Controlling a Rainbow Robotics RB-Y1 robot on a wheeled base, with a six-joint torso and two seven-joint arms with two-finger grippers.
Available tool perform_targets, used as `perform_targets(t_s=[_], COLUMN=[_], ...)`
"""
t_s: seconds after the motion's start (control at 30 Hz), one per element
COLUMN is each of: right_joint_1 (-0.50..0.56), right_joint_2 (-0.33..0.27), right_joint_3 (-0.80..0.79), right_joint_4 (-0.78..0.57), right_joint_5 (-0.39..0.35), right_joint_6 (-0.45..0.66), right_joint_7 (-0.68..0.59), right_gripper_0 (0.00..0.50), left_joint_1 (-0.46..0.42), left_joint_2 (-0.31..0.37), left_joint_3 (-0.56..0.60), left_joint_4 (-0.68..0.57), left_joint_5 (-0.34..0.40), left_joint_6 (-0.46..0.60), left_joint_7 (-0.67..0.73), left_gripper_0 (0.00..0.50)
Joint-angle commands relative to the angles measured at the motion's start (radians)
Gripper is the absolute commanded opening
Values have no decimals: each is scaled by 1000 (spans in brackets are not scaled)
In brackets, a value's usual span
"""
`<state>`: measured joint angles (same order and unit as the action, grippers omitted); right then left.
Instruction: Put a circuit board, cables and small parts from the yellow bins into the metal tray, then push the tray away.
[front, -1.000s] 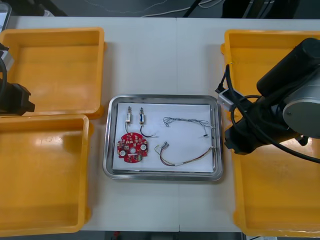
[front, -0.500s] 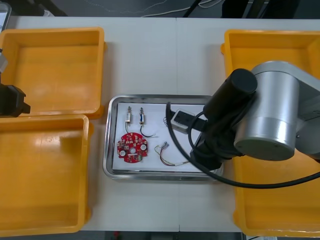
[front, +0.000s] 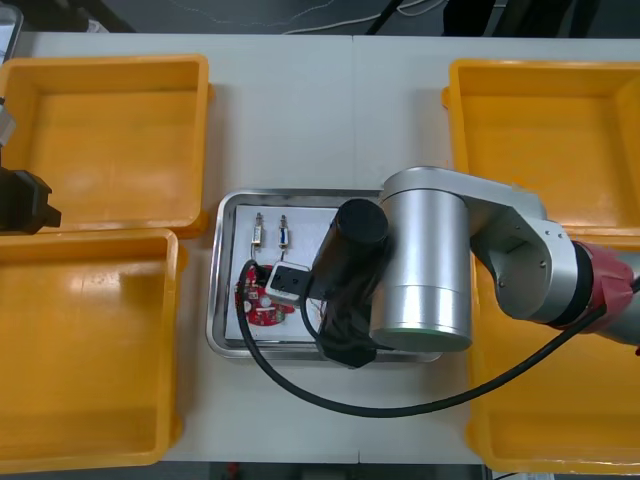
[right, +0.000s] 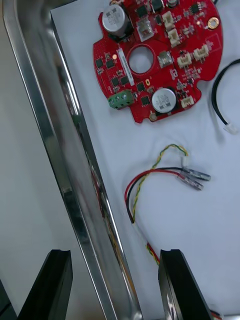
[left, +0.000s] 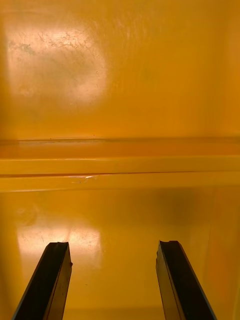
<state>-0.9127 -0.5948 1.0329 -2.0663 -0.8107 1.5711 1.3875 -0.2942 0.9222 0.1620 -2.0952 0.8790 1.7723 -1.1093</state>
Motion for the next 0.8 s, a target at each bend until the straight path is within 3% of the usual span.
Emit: perform_targets(t_s=[0.03, 0.47, 0.8], right_joint_1=[-69, -114, -118], right_joint_2=[39, 46, 99], right_joint_3=[82, 236, 292], right_joint_4=[20, 31, 89], right_joint_5=[34, 110, 150], right_joint_6=[-43, -94, -94], right_joint_7=[27, 36, 31], right_gripper_0=[500, 500, 500], left_joint_1=[18, 18, 18], left_joint_2=[44, 44, 44], left_joint_3=[30, 30, 30], left_joint_4=[-28, -28, -28], left_joint_5=[8, 8, 8], left_joint_6=[2, 2, 2], left_joint_7=[26, 26, 26], left_gripper_0=[500, 500, 500])
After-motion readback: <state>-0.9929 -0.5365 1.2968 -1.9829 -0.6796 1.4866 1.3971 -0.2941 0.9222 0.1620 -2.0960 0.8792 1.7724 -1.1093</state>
